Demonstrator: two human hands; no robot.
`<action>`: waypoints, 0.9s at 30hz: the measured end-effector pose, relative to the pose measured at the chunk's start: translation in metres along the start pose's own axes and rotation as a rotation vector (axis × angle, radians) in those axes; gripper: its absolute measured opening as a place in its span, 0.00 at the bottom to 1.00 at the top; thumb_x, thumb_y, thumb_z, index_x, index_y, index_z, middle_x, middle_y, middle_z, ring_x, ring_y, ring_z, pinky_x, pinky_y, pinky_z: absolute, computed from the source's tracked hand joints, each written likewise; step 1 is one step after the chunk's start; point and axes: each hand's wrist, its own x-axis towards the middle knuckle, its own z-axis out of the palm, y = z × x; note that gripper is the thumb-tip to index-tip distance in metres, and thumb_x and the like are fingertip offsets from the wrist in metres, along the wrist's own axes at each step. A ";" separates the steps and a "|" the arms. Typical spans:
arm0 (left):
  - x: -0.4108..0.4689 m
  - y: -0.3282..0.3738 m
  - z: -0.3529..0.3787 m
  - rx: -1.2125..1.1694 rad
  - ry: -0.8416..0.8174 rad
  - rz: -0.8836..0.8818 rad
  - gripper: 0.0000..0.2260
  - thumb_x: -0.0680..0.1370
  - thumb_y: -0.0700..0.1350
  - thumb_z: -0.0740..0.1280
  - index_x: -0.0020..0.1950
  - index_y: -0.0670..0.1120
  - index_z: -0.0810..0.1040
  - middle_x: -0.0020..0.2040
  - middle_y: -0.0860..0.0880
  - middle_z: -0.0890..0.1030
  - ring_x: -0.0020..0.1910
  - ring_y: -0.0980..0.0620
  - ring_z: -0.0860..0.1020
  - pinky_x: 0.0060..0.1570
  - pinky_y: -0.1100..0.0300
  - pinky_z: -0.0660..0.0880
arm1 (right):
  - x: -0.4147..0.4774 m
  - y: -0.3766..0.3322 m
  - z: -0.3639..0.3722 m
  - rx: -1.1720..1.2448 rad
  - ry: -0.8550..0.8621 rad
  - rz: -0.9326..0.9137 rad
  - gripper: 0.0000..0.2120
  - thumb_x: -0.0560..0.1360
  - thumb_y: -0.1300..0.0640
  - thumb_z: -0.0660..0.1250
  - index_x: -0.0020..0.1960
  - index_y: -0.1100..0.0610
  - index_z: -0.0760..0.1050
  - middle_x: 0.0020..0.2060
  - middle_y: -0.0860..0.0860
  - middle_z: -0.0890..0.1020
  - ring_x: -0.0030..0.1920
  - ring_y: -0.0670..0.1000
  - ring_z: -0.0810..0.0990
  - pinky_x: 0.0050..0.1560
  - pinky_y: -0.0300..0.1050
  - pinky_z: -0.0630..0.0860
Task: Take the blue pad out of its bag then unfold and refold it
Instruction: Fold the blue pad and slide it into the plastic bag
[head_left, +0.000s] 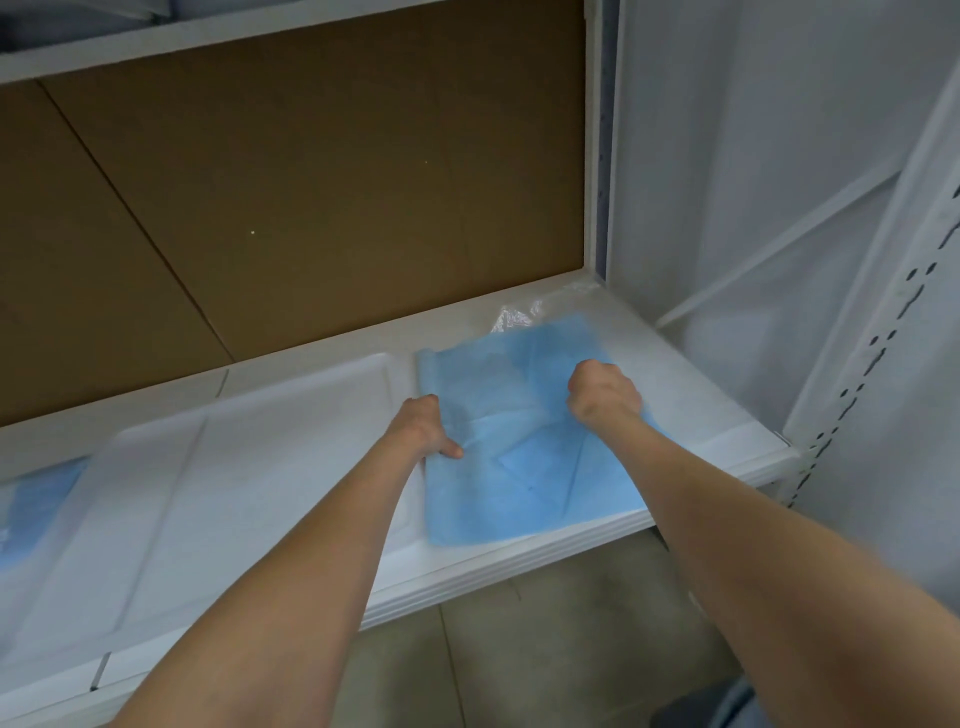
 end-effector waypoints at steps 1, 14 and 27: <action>-0.002 0.003 -0.001 0.055 -0.014 -0.011 0.41 0.69 0.50 0.76 0.75 0.44 0.58 0.71 0.42 0.62 0.69 0.44 0.68 0.63 0.55 0.69 | 0.000 0.001 -0.001 -0.017 0.009 0.002 0.18 0.76 0.62 0.59 0.65 0.56 0.73 0.64 0.56 0.73 0.63 0.59 0.75 0.60 0.46 0.72; -0.025 0.051 0.023 -0.283 -0.155 0.122 0.17 0.71 0.56 0.72 0.32 0.45 0.73 0.27 0.48 0.74 0.26 0.51 0.71 0.28 0.63 0.68 | 0.000 -0.012 0.009 0.077 -0.215 -0.089 0.06 0.71 0.55 0.64 0.47 0.56 0.72 0.46 0.52 0.75 0.49 0.56 0.76 0.44 0.43 0.71; -0.053 0.090 0.034 -0.774 -0.367 0.305 0.15 0.76 0.38 0.69 0.62 0.46 0.76 0.43 0.51 0.77 0.36 0.57 0.74 0.36 0.67 0.74 | -0.002 -0.006 -0.022 0.324 -0.249 0.025 0.22 0.68 0.40 0.71 0.39 0.58 0.70 0.38 0.53 0.77 0.42 0.55 0.77 0.44 0.46 0.73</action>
